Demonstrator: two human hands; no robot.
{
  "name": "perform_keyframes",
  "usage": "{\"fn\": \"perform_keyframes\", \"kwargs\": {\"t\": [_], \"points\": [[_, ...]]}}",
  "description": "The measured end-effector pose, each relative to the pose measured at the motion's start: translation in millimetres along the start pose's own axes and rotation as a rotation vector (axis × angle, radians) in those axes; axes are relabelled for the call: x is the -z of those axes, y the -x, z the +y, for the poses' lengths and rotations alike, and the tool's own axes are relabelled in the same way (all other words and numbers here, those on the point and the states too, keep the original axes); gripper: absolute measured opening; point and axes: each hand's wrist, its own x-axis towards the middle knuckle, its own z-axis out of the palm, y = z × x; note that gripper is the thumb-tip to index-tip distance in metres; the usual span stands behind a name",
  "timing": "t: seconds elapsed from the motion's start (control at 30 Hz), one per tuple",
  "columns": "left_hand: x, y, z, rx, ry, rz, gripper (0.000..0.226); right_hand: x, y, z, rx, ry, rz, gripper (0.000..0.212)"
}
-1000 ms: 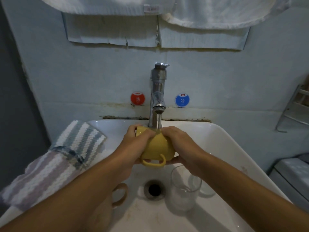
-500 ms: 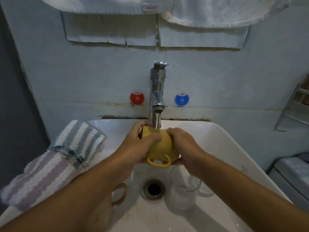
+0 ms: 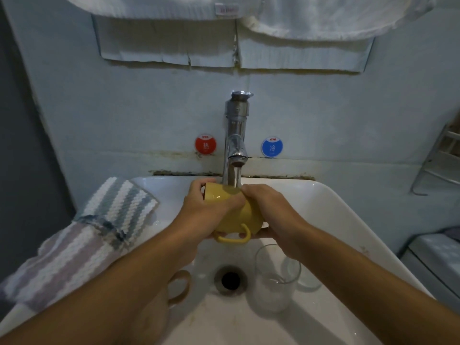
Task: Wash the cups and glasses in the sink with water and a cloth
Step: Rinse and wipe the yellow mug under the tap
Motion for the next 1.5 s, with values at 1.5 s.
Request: {"fn": "perform_keyframes", "kwargs": {"t": [1.5], "points": [[-3.7,2.8,2.4,-0.074,-0.120,0.009,0.044,-1.3,1.4,4.1,-0.051,-0.038,-0.042,0.030]]}}
